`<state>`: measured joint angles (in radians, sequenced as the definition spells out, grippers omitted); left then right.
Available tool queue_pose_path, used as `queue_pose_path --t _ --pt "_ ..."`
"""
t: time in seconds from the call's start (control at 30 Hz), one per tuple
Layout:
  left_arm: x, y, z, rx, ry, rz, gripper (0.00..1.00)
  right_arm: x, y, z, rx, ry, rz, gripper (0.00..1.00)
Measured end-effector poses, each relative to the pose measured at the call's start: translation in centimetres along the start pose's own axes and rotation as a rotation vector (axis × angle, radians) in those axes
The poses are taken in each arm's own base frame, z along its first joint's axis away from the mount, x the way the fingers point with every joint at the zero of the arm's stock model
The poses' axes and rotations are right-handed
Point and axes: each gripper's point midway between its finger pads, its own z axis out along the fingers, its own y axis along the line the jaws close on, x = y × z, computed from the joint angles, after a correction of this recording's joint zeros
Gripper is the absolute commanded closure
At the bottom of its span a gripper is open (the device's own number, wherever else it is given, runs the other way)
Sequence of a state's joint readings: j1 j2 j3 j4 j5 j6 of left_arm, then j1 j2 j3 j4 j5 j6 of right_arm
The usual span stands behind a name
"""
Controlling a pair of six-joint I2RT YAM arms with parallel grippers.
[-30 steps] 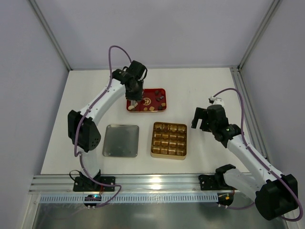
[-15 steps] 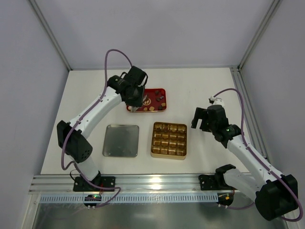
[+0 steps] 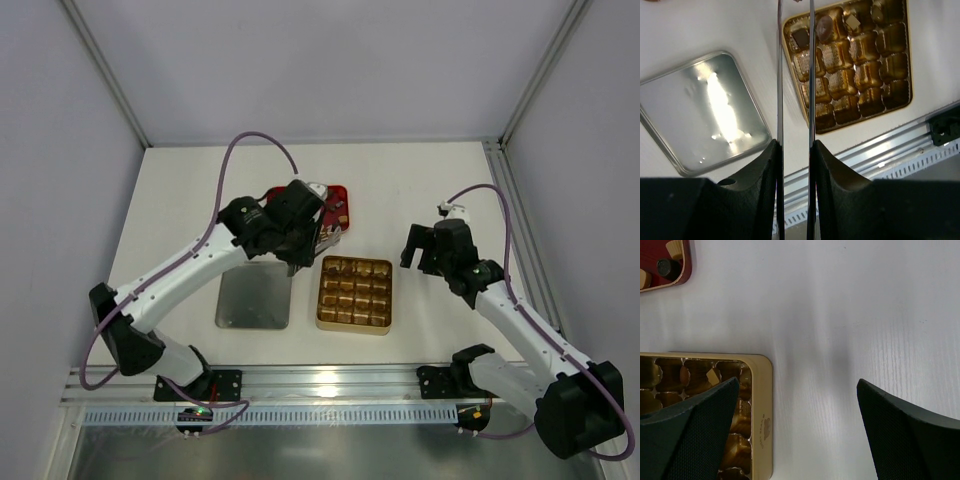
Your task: Pack the chocolate
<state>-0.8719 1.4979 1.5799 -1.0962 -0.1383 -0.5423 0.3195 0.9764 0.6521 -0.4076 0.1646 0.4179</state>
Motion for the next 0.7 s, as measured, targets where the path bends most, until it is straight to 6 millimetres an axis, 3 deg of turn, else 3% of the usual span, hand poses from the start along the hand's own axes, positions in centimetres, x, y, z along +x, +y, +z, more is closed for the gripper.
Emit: queue_pose_path --t 0.33,0.7 --pt "4.2 -1.4 -3.1 0.048 0.006 0.012 0.71 0.4 0.0 0.8 0.009 0.021 -0.001 0.00" --pt "8.1 -1.2 -3.2 0.050 0.061 0.017 0.71 0.4 0.0 1.0 0.011 0.022 0.000 0.00"
